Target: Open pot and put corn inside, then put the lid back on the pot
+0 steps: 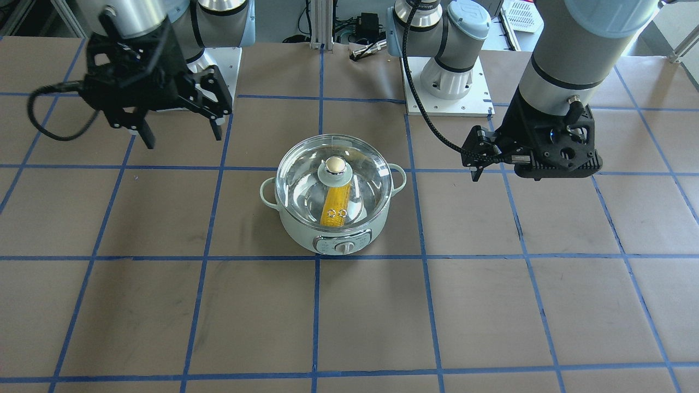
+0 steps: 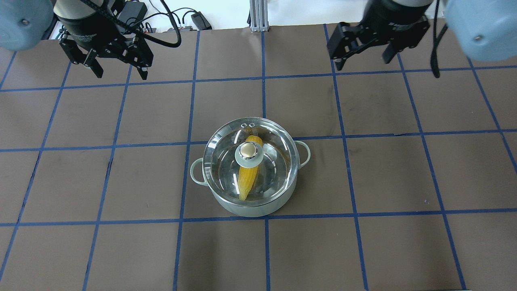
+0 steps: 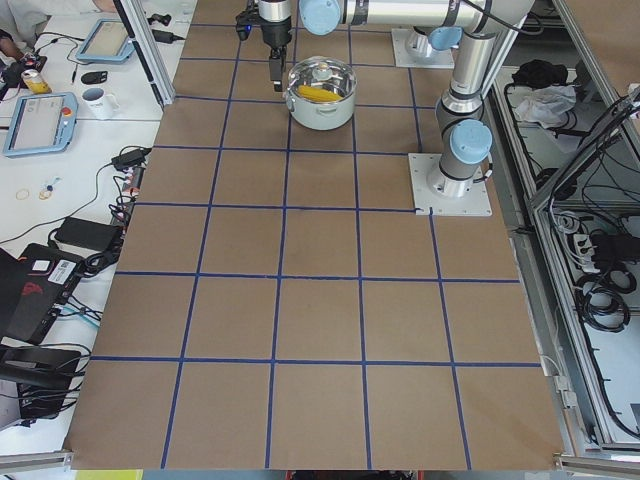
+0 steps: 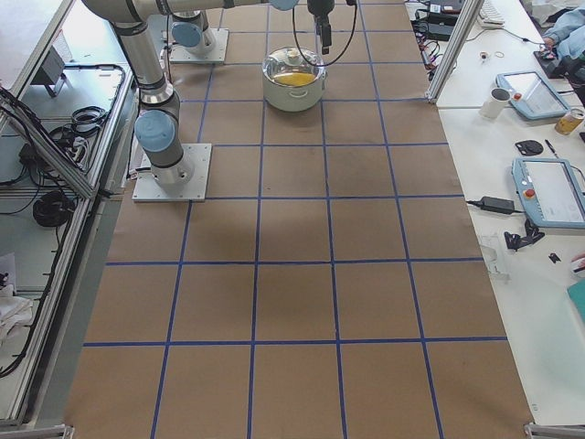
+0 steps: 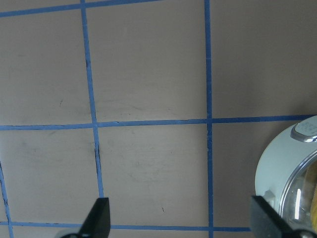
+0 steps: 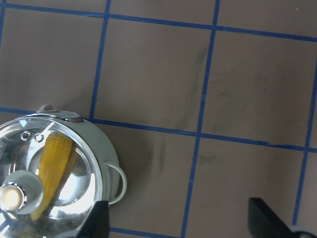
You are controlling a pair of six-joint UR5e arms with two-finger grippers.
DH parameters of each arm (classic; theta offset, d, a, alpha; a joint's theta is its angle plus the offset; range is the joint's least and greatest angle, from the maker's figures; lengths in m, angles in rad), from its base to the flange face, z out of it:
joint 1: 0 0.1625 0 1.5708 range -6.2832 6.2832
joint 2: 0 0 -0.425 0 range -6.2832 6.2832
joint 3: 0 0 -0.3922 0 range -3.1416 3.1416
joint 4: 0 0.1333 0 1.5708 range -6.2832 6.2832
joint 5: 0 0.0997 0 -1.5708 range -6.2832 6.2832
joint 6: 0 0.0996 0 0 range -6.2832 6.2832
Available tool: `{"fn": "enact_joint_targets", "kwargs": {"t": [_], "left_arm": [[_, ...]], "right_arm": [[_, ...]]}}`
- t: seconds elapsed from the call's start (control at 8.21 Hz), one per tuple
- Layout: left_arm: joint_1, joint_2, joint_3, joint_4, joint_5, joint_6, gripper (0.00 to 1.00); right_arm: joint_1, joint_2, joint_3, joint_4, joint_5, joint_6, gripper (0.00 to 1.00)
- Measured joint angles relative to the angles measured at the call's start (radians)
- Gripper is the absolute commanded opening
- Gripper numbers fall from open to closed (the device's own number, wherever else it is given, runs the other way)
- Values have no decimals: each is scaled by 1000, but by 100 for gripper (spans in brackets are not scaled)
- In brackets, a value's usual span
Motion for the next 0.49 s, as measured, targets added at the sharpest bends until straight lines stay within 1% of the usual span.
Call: {"fn": "enact_joint_targets", "kwargs": {"t": [0.12,0.24,0.49], "left_arm": [[-4,18,0,-4,-39,0,100],[-9,50,-7,-8,-71,-1,100],[-14,88,-37,-4,-93,0,100]], "right_arm": [[-55,-20,-11,34,-13,-68,100],[-85,-28,-15,49,-20,-107,100],[-102,-33,-14,60,-31,-131,100]]}}
